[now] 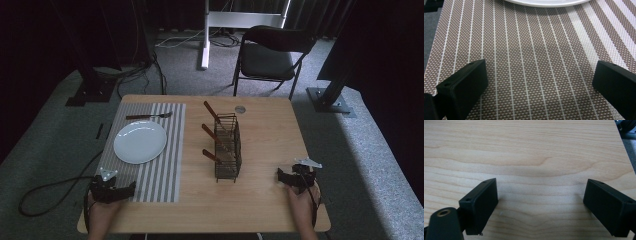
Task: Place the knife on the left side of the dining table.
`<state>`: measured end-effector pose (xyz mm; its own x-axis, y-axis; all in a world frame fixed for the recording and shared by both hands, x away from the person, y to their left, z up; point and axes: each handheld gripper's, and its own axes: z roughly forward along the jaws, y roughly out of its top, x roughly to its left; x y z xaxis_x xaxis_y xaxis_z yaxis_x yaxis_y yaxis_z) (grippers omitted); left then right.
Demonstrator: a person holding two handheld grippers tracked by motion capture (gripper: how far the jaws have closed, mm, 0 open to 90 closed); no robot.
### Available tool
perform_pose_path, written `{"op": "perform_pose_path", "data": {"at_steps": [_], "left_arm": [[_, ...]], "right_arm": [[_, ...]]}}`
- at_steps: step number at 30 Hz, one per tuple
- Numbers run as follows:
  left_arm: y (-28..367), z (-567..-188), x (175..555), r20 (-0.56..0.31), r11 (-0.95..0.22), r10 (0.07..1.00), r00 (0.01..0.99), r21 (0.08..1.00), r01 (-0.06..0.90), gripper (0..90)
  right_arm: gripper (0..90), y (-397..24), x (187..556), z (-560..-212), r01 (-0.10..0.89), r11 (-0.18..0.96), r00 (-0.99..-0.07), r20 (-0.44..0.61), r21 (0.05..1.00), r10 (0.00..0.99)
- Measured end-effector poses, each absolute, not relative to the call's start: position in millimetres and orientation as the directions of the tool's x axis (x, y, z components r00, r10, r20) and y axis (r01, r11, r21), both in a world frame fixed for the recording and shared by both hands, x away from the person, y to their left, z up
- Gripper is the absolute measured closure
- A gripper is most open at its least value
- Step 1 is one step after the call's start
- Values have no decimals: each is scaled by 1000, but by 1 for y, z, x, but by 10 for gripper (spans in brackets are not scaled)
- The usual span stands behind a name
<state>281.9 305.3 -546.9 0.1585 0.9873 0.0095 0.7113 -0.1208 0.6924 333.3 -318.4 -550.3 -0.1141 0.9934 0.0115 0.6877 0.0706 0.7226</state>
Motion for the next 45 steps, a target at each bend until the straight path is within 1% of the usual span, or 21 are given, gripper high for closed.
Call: {"op": "perform_pose_path", "data": {"at_steps": [26, 27, 29, 31, 36, 37, 40, 41, 45], "left_arm": [[307, -545, 281, 9, -134, 984, 175, 685, 716, 8], [307, -545, 280, 4, -143, 981, 193, 685, 714, 7], [306, -545, 280, 7, -150, 980, 198, 681, 716, 8], [304, -543, 278, -10, -157, 974, 224, 682, 714, 9], [300, -539, 276, -28, -165, 967, 252, 686, 709, 11], [296, -536, 276, -46, -169, 961, 273, 683, 711, 11], [293, -533, 275, -45, -177, 958, 284, 685, 706, 12], [283, -526, 273, -39, -206, 946, 321, 692, 692, 11], [275, -519, 274, -50, -211, 937, 345, 706, 676, 12]], "right_arm": [[116, -318, 333, -550, 688, 68, -111, 12, 723, 994], [116, -318, 333, -550, 688, 68, -111, 12, 722, 994], [116, -318, 333, -550, 688, 68, -110, 12, 722, 994], [116, -318, 333, -550, 688, 68, -110, 12, 722, 994], [116, -318, 333, -550, 688, 68, -111, 12, 722, 994], [116, -318, 333, -550, 688, 68, -111, 12, 722, 994], [116, -318, 333, -550, 688, 68, -110, 12, 722, 994], [116, -318, 333, -550, 688, 68, -110, 12, 722, 994], [116, -318, 333, -550, 688, 68, -110, 12, 722, 994]]}}
